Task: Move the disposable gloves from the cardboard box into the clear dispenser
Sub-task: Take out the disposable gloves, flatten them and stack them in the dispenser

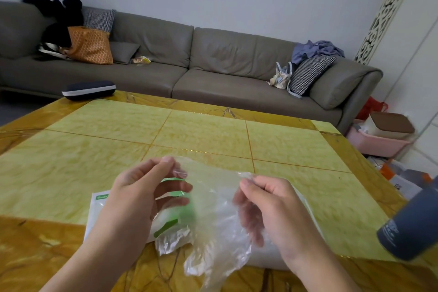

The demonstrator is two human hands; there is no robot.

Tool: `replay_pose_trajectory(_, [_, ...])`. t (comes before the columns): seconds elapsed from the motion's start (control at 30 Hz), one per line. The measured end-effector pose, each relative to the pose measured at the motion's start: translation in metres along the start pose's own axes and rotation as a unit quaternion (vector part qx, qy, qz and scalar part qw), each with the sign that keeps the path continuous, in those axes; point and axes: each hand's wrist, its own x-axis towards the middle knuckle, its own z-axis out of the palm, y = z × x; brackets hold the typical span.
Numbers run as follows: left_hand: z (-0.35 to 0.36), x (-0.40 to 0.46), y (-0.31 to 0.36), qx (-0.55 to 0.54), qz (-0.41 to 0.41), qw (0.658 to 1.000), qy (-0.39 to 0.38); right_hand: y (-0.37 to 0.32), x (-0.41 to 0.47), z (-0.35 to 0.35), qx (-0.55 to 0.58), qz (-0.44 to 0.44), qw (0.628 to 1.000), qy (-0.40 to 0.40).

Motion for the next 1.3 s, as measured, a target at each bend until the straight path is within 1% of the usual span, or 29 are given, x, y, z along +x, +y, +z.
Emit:
replay_pose_trajectory(0.13, [0.008,-0.004,0.000,0.037,0.007,0.999,0.001,0.000,0.000,-0.007,-0.024,-0.012,1.000,0.007])
replay_pose_trajectory(0.27, [0.024,-0.008,0.010,0.093,0.022,0.995,0.016,-0.007,-0.003,-0.022,-0.089,-0.038,0.995,-0.003])
replay_pose_trajectory(0.33, [0.035,-0.006,0.014,0.126,0.048,0.991,0.016,-0.008,-0.004,-0.037,-0.082,-0.040,0.995,0.036])
replay_pose_trajectory(0.37, [0.041,-0.007,0.016,0.159,0.075,0.984,0.021,-0.007,-0.003,-0.045,-0.064,-0.035,0.995,0.064])
replay_pose_trajectory(0.4, [0.046,-0.008,0.016,0.232,0.131,0.963,0.039,-0.006,-0.003,-0.054,-0.038,-0.026,0.995,0.093])
replay_pose_trajectory(0.43, [0.051,-0.009,0.016,0.348,0.237,0.905,0.062,-0.006,-0.002,-0.064,-0.013,-0.014,0.993,0.120])
replay_pose_trajectory(0.47, [0.058,-0.012,0.017,0.455,0.354,0.814,0.066,-0.004,-0.001,-0.072,0.002,-0.001,0.990,0.139])
replay_pose_trajectory(0.5, [0.069,-0.018,0.017,0.517,0.454,0.724,0.045,-0.001,-0.001,-0.080,-0.003,0.010,0.988,0.151])
replay_pose_trajectory(0.53, [0.079,-0.022,0.013,0.542,0.515,0.664,-0.004,0.002,0.001,-0.083,-0.017,0.018,0.987,0.157])
replay_pose_trajectory(0.57, [0.091,-0.025,0.005,0.553,0.523,0.645,-0.067,0.006,0.003,-0.087,-0.035,0.028,0.986,0.161])
replay_pose_trajectory(0.6, [0.102,-0.026,-0.003,0.563,0.495,0.651,-0.119,0.010,0.005,-0.088,-0.052,0.040,0.985,0.160])
replay_pose_trajectory(0.63, [0.112,-0.025,-0.014,0.586,0.439,0.662,-0.162,0.015,0.006,-0.088,-0.070,0.056,0.983,0.158])
replay_pose_trajectory(0.67, [0.117,-0.022,-0.025,0.618,0.375,0.667,-0.183,0.019,0.008,-0.088,-0.089,0.070,0.982,0.153])
replay_pose_trajectory(0.7, [0.119,-0.017,-0.035,0.656,0.310,0.660,-0.192,0.023,0.008,-0.088,-0.112,0.081,0.979,0.148])
replay_pose_trajectory(0.73, [0.117,-0.012,-0.045,0.692,0.250,0.646,-0.204,0.025,0.009,-0.088,-0.143,0.090,0.976,0.140])
replay_pose_trajectory(0.8, [0.114,-0.004,-0.058,0.728,0.170,0.623,-0.231,0.030,0.007,-0.091,-0.228,0.099,0.961,0.122])
replay_pose_trajectory(0.87, [0.111,0.000,-0.064,0.745,0.128,0.603,-0.254,0.032,0.009,-0.094,-0.317,0.102,0.935,0.123])
replay_pose_trajectory(0.93, [0.110,0.004,-0.066,0.757,0.086,0.585,-0.279,0.037,0.011,-0.097,-0.378,0.103,0.909,0.147])
replay_pose_trajectory(1.0, [0.110,0.010,-0.064,0.757,0.052,0.579,-0.299,0.040,0.014,-0.098,-0.433,0.099,0.882,0.158])
replay_pose_trajectory(1.07, [0.111,0.016,-0.062,0.758,0.022,0.573,-0.312,0.040,0.015,-0.097,-0.486,0.094,0.855,0.153])
replay_pose_trajectory(1.13, [0.114,0.020,-0.062,0.764,0.007,0.563,-0.316,0.037,0.014,-0.095,-0.522,0.091,0.835,0.146])
replay_pose_trajectory(1.23, [0.119,0.023,-0.068,0.781,0.016,0.546,-0.302,0.029,0.010,-0.092,-0.552,0.107,0.814,0.146])
replay_pose_trajectory(1.3, [0.120,0.026,-0.074,0.782,0.016,0.548,-0.297,0.017,0.005,-0.087,-0.565,0.097,0.805,0.151])
